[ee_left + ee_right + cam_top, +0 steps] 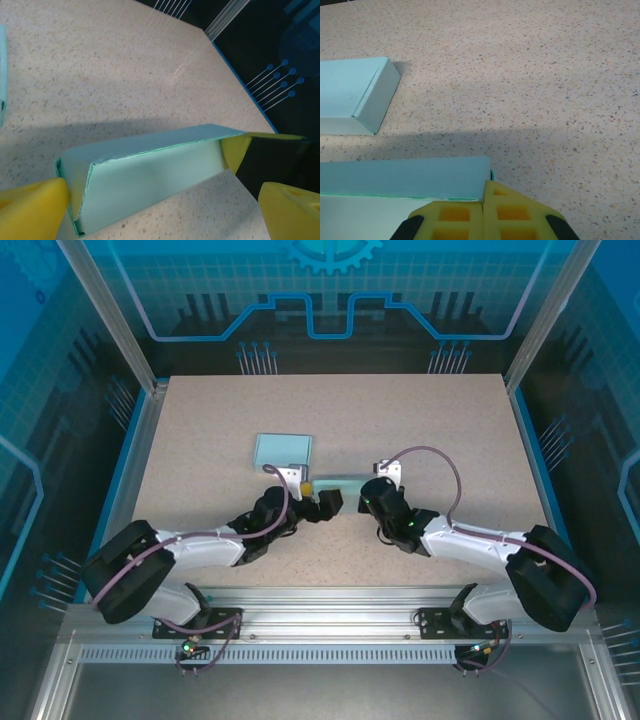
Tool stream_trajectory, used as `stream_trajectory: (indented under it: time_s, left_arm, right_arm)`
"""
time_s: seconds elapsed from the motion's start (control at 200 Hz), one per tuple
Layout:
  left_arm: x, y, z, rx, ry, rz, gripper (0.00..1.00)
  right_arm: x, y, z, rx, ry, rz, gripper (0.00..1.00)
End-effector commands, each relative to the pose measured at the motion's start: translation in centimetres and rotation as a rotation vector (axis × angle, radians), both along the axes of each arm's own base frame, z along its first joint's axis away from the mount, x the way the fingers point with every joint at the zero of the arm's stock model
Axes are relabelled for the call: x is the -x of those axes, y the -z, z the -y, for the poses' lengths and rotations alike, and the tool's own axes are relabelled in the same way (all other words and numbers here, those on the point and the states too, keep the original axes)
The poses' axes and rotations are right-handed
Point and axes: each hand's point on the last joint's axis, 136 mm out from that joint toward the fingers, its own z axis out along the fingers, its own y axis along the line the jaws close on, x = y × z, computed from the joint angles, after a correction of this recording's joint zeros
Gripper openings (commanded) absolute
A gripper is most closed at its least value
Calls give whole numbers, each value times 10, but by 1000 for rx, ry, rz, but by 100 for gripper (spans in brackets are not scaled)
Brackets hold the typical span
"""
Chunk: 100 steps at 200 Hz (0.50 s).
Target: Fold the paper box
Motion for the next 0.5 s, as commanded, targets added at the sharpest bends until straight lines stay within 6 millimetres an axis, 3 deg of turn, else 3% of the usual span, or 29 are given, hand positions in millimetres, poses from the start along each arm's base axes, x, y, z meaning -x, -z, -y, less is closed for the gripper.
stream_trajectory:
  time_s: [0.0, 0.17, 0.325, 0.495]
  left_arm:
    - [13, 31, -13, -100, -22, -180, 99]
    - [-7, 18, -31, -55, -98, -232, 97]
    - [-14, 28, -38, -61, -126, -291, 87]
    - [-15, 38, -32, -19, -104, -324, 75]
  right_arm:
    - [55, 79, 9, 161, -124, -305, 0]
    - [55, 77, 9, 172, -124, -300, 0]
    - [55, 75, 8, 174, -124, -296, 0]
    - [55, 75, 7, 188, -124, -297, 0]
